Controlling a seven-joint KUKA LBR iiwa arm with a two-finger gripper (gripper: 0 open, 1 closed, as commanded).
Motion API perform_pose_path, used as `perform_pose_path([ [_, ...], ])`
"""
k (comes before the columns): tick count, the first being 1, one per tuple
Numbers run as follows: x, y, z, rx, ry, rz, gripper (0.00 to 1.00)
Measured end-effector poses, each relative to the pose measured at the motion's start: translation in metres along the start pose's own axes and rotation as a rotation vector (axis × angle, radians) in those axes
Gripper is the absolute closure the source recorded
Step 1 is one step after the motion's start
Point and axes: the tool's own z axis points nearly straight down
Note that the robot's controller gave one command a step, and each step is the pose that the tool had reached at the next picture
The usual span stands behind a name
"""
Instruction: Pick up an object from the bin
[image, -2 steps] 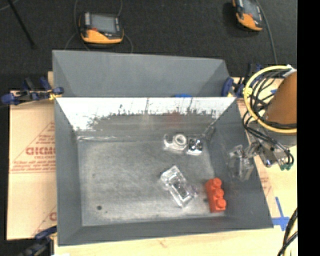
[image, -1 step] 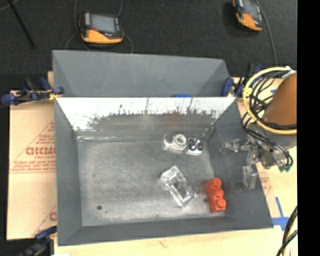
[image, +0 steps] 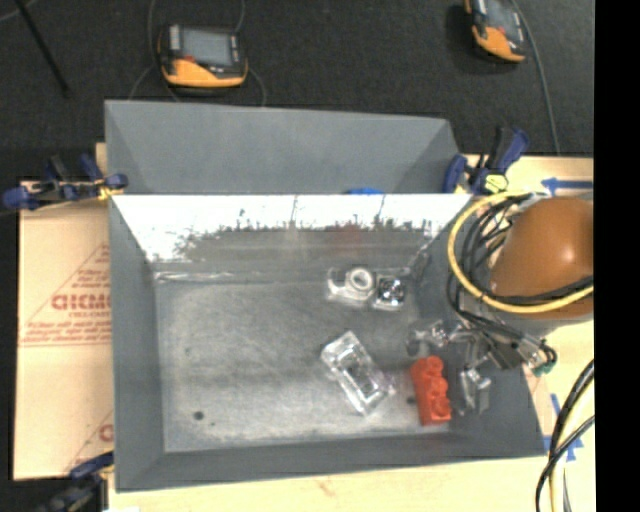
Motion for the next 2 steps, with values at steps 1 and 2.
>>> perform_pose_path([
  [1, -0.008, 0.005, 0.014, 0.0, -0.002, 0.052, 0.0],
  [2, -0.028, -0.018, 0.07, 0.003, 0.003, -0.345, 0.0],
])
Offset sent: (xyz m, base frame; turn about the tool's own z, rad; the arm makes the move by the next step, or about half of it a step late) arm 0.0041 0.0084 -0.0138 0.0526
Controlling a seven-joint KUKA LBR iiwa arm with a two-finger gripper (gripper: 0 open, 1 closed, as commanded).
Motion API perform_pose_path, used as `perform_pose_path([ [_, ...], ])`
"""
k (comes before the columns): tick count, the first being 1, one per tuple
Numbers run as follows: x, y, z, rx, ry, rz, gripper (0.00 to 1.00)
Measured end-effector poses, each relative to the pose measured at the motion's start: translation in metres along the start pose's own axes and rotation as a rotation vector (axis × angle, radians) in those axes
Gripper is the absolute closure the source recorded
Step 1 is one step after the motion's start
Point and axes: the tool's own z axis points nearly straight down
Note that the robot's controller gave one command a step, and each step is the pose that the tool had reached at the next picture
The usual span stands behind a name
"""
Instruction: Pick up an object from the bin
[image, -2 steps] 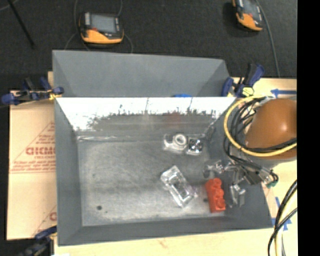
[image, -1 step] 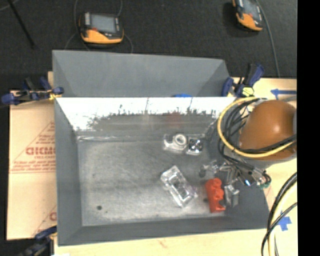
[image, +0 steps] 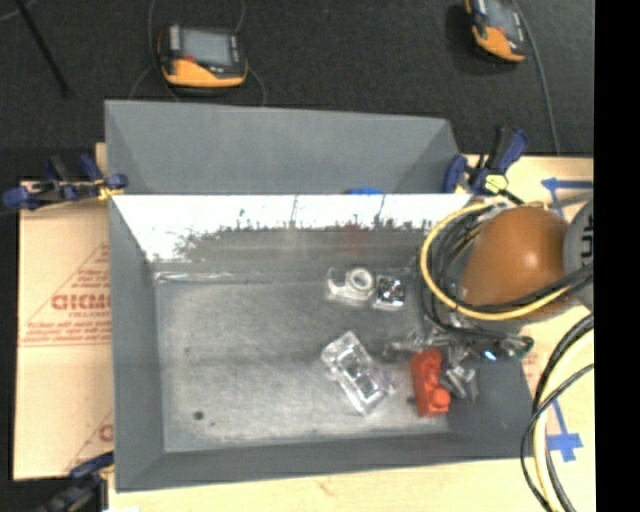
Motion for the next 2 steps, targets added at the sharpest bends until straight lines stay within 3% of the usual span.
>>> perform_pose_path([
  [1, -0.003, -0.001, -0.001, 0.009, -0.012, 0.002, 1.0],
  [2, -0.005, -0.005, -0.156, 0.01, -0.01, 0.005, 1.0],
])
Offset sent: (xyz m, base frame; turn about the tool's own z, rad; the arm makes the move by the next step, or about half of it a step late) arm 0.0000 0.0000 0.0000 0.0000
